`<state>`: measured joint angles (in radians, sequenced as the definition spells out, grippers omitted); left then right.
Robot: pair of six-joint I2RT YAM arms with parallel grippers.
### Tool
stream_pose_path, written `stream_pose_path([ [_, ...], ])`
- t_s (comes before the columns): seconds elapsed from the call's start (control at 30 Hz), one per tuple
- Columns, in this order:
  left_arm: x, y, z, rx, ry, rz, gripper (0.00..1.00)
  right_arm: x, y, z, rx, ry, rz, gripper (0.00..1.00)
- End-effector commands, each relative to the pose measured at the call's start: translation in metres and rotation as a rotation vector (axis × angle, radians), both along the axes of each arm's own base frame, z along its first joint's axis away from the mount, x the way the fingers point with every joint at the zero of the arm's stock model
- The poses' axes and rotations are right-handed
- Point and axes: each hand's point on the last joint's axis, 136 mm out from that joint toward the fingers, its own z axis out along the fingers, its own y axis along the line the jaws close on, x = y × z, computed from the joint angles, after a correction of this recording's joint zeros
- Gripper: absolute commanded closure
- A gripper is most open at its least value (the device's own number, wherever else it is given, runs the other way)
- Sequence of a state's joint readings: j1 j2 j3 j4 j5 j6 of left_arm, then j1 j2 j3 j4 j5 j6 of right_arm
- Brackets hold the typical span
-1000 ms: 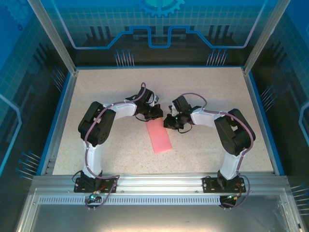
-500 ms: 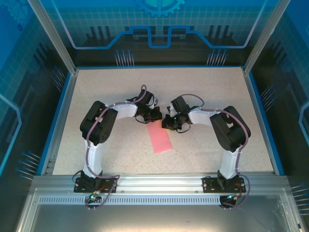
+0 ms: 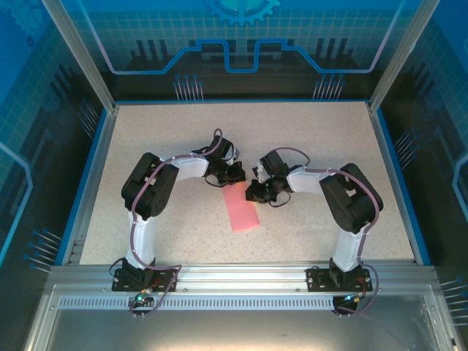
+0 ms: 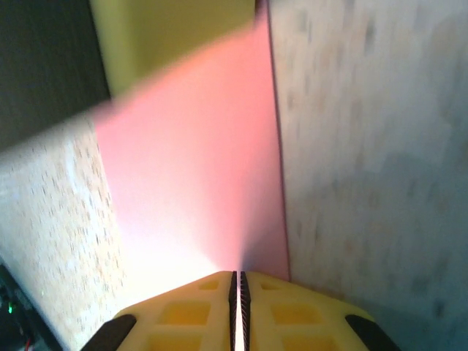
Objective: Fold a paper plane with a square sheet of paper (pick it up from the middle)
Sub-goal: First fold in half a square sheet of paper at the center of the table, then rotate the square sheet of paper at the center of the table.
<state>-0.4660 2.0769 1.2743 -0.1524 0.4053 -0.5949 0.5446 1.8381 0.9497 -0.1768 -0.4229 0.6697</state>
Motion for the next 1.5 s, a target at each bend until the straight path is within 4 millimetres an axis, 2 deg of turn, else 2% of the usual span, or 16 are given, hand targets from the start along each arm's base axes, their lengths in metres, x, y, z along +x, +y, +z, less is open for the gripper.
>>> stream_pose_path([
  [0.0, -0.010, 0.023, -0.036, 0.124, 0.049, 0.025, 0.97, -0.042, -0.005, -0.001, -0.021, 0.075, 0.063, 0.86],
  [0.03, -0.010, 0.023, -0.037, 0.126, 0.051, 0.025, 0.98, -0.056, -0.011, -0.008, -0.038, 0.104, 0.062, 0.86],
  [0.13, -0.010, 0.023, -0.036, 0.125, 0.049, 0.025, 0.97, -0.079, -0.021, -0.015, -0.055, 0.133, 0.051, 0.86],
  [0.27, -0.009, 0.022, -0.035, 0.118, 0.047, 0.028, 0.97, -0.100, -0.035, -0.020, -0.070, 0.157, 0.020, 0.86],
  [0.37, -0.005, 0.019, -0.028, 0.102, 0.034, 0.028, 0.97, -0.106, -0.039, -0.016, -0.071, 0.147, 0.019, 0.86],
  [0.5, 0.004, 0.009, 0.002, 0.039, -0.009, 0.030, 0.95, -0.091, -0.035, 0.009, -0.067, 0.051, 0.026, 0.85],
  [0.67, 0.018, 0.006, 0.065, -0.033, -0.125, 0.061, 0.75, -0.053, -0.039, 0.053, -0.152, -0.188, 0.028, 0.75],
  [0.73, 0.023, 0.018, 0.085, -0.046, -0.159, 0.107, 0.66, -0.038, -0.041, 0.065, -0.223, -0.291, 0.036, 0.70],
  [0.8, 0.025, 0.032, 0.096, -0.035, -0.185, 0.155, 0.60, -0.027, -0.046, 0.068, -0.316, -0.361, 0.046, 0.65],
  [0.83, 0.023, 0.042, 0.098, -0.021, -0.196, 0.178, 0.58, -0.015, -0.040, 0.078, -0.332, -0.406, 0.047, 0.62],
  [0.93, 0.014, 0.074, 0.103, 0.023, -0.215, 0.256, 0.50, 0.002, -0.034, 0.081, -0.397, -0.459, 0.046, 0.53],
  [1.03, -0.001, 0.106, 0.099, 0.068, -0.212, 0.329, 0.41, 0.013, -0.018, 0.077, -0.433, -0.485, 0.078, 0.42],
  [1.2, -0.028, 0.143, 0.087, 0.099, -0.181, 0.407, 0.31, 0.028, 0.011, 0.058, -0.574, -0.506, 0.161, 0.35],
  [1.33, -0.047, 0.171, 0.077, 0.131, -0.163, 0.492, 0.20, 0.032, 0.032, 0.043, -0.595, -0.481, 0.203, 0.35],
  [1.47, -0.062, 0.196, 0.071, 0.161, -0.157, 0.580, 0.11, 0.036, 0.042, 0.033, -0.575, -0.453, 0.191, 0.35],
])
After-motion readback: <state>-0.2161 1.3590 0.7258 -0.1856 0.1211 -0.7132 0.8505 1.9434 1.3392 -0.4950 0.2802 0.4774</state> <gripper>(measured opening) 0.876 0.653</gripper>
